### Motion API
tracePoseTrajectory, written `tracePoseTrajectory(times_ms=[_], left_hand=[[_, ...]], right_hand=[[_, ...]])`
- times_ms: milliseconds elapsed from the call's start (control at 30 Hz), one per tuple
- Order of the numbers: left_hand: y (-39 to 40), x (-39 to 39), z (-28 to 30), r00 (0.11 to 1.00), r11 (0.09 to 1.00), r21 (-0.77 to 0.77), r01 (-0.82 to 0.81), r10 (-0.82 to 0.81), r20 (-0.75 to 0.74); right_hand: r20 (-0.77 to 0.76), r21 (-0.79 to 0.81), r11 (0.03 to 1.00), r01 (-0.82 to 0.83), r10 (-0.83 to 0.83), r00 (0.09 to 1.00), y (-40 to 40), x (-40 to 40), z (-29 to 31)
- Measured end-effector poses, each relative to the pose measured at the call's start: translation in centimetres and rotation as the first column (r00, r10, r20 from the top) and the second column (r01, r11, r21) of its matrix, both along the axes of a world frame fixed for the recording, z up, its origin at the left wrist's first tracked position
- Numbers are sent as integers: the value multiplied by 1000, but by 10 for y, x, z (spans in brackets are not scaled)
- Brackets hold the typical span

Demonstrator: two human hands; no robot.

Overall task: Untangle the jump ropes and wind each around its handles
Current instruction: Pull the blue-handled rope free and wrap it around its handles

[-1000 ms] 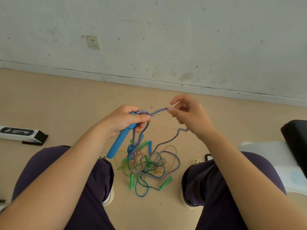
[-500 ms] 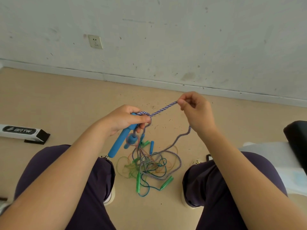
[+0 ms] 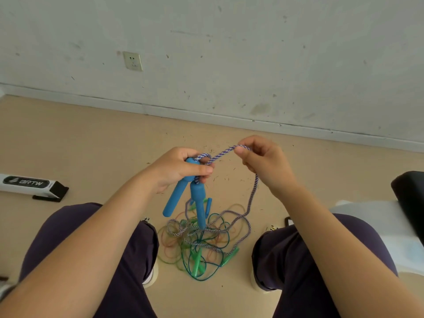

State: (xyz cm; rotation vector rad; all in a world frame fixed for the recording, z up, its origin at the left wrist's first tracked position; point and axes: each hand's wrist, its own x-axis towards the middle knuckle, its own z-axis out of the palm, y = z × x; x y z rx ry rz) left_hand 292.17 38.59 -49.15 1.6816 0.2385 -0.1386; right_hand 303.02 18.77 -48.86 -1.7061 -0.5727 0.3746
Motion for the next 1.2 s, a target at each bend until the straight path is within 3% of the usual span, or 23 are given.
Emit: tracePoseTrajectory(times_ms=[367,533,767,967,1200], left_hand=[[-13,-2,-2,995,992,-72,100,-100,8],[-12,-2,-1,992,989,-84,118,-121,-25],[-7,-2,1,978,969,-222,110,-146,-151],[-11,-4,1,981,960,-258,106,-144,-131],[-3,-4,-2,985,963,-241,121,-146,-89]], right_hand=[[-139,-136,904,-404,387,912,8,-11,-13],[-76,-125,959,-256,248,966,6,-6,-9],[-24,16,1000,-17,18,1000,2,-1,-3],[-33,25,999,-27,28,999,0,-3,3],[-58,65,994,92,-88,994,3,-1,-1]])
